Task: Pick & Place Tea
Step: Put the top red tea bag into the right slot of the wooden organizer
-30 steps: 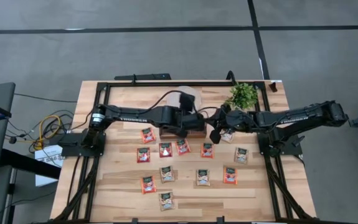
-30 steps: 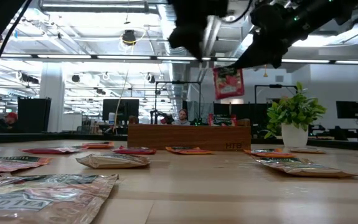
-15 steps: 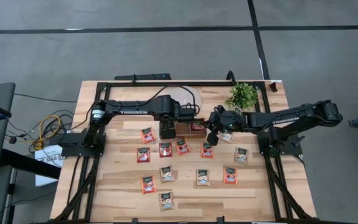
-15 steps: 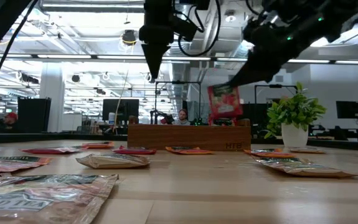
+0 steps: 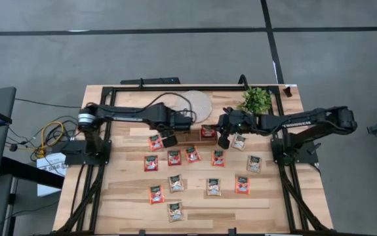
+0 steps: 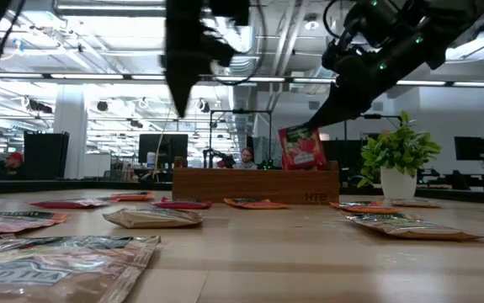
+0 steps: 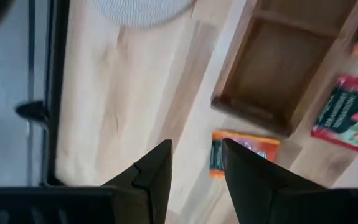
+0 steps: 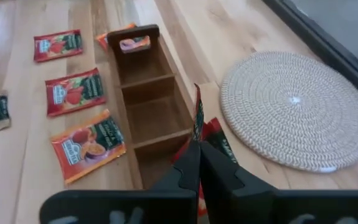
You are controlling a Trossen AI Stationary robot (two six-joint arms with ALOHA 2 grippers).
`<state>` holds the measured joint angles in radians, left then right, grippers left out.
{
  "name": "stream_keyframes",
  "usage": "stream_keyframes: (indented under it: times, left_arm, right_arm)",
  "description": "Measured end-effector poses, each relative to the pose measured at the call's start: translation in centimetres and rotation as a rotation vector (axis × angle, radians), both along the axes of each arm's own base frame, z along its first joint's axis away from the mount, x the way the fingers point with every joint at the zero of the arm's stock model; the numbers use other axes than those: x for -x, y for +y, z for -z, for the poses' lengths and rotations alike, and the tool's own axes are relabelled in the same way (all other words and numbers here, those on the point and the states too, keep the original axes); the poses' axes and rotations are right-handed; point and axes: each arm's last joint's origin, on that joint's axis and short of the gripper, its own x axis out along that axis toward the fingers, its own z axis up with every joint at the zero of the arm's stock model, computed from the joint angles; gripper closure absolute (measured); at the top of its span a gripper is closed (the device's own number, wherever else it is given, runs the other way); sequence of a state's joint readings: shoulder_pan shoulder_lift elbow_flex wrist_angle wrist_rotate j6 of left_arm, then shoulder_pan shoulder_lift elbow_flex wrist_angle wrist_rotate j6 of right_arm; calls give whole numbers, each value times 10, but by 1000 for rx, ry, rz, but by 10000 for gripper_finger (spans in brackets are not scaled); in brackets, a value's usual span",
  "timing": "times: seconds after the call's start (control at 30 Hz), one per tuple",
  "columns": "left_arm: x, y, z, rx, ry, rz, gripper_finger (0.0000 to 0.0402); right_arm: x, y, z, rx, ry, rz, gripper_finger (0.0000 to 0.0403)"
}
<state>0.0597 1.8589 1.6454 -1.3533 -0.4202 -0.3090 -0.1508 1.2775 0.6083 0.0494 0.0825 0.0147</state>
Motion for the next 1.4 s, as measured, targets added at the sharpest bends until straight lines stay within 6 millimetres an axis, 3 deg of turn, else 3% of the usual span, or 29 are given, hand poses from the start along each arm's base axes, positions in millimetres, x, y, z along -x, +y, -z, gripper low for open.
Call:
stream_keyframes:
  times: [0.27,0.5,1.23,1.4]
  left_arm:
    - [64,-12,14,-5,-52,-170,269]
    - [96,-21,21,4,-149,-232,269]
    - [94,-21,25,18,-190,-174,269]
    - [94,-21,25,18,-189,-173,269]
  right_arm:
    - [-8,-8,11,-4,11,-11,403]
    - [-8,-9,11,18,3,13,403]
    - [-6,-12,13,40,36,84,402]
    - [-6,-12,13,40,37,85,373]
